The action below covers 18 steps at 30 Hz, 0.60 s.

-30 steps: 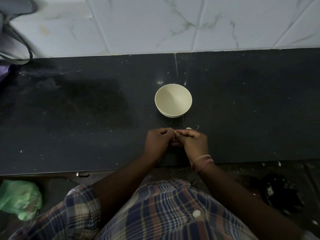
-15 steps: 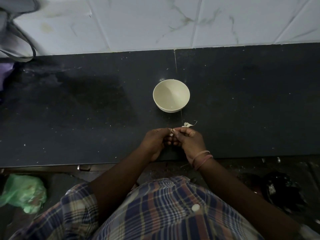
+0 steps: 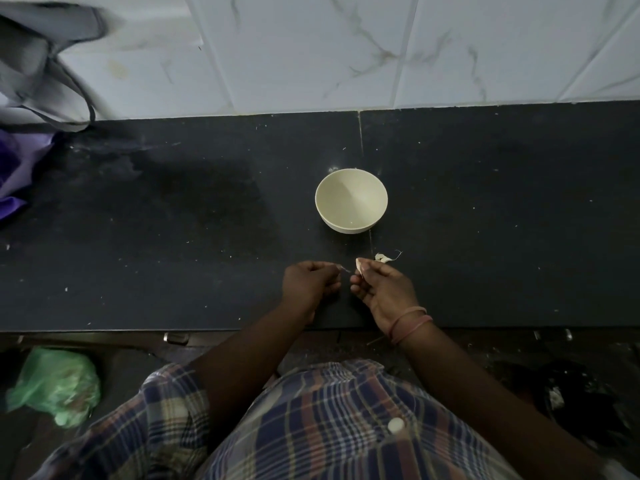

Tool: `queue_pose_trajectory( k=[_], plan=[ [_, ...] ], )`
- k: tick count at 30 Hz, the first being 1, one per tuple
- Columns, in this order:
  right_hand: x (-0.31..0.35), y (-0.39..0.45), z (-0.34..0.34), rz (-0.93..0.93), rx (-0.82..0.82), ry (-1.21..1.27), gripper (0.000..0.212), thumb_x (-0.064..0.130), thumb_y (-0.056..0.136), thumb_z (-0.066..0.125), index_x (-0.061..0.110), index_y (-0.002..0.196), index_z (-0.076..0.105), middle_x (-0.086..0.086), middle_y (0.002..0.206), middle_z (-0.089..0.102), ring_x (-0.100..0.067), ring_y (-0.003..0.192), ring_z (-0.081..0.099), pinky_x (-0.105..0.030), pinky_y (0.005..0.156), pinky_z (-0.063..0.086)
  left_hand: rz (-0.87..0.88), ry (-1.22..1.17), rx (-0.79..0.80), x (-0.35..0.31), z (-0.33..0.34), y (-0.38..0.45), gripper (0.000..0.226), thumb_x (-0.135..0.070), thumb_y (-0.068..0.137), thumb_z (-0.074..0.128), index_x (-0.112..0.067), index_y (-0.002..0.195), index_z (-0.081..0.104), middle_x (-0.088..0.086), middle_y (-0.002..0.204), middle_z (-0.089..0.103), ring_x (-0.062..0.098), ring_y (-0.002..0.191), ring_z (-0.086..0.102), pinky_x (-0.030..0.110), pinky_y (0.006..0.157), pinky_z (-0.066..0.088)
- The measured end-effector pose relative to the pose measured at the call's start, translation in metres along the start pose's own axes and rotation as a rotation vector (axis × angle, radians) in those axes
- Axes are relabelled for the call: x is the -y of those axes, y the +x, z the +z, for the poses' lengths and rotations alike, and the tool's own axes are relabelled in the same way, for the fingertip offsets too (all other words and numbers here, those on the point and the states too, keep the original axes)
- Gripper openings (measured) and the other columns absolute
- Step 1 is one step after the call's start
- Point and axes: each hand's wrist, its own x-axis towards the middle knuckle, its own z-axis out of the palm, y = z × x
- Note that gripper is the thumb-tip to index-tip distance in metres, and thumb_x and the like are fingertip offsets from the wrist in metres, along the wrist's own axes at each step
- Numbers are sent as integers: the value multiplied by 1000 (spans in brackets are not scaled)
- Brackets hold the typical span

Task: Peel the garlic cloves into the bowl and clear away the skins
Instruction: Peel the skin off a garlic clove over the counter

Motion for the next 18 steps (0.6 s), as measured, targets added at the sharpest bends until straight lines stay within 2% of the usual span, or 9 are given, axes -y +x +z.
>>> queue_pose_trajectory(
  k=[3, 8, 11, 14, 18],
  plan=[
    [-2, 2, 0, -97, -21, -58, 12, -5, 94, 58, 2, 93, 68, -12, 86, 67, -18, 73, 65, -23, 67, 60, 29, 8, 5, -2, 3, 0, 7, -2, 89, 73, 1, 95, 73, 19, 87, 75, 22, 76, 73, 25, 65, 59],
    [-3, 7, 0, -223, -34, -178, 14, -6, 91, 62, -8, 103, 68, -15, 84, 70, -18, 73, 71, -25, 73, 61, 35, -65, 105, -1, 6, -3, 12, 0, 91, 69, -4, 102, 73, 17, 91, 77, 21, 81, 76, 27, 71, 60],
    [-5, 10, 1, -264, -28, -250, 12, -6, 90, 63, -5, 100, 70, -15, 85, 72, -17, 71, 72, -24, 72, 61, 89, 12, 146, 0, 6, -4, 14, -5, 90, 71, -3, 104, 76, 17, 93, 77, 23, 84, 75, 31, 76, 59],
    [-7, 11, 3, -281, -21, -289, 12, -6, 90, 63, -4, 99, 70, -11, 83, 72, -17, 72, 73, -25, 72, 61, 109, 67, 109, 2, 5, -2, 13, -5, 90, 69, -1, 99, 77, 18, 91, 77, 24, 82, 73, 31, 75, 58],
    [-8, 13, 4, -314, -49, -304, 11, -2, 89, 65, 4, 95, 72, -15, 87, 74, -23, 78, 73, -30, 74, 61, 79, 31, 138, 3, 6, -3, 17, -5, 90, 67, 5, 101, 75, 25, 95, 75, 40, 94, 72, 45, 90, 59]
  ],
)
